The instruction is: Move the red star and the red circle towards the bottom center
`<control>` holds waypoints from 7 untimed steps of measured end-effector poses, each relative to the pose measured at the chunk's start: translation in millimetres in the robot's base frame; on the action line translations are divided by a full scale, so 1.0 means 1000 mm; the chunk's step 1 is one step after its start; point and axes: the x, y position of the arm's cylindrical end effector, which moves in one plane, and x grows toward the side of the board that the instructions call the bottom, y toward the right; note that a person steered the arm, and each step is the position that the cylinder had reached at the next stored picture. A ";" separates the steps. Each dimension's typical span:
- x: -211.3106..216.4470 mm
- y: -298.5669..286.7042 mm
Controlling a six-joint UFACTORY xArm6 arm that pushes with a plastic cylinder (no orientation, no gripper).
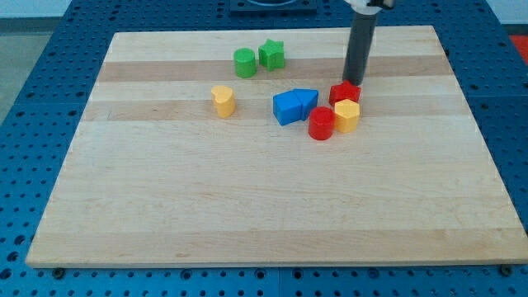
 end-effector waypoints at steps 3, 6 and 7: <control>0.037 -0.012; 0.078 -0.041; 0.089 -0.055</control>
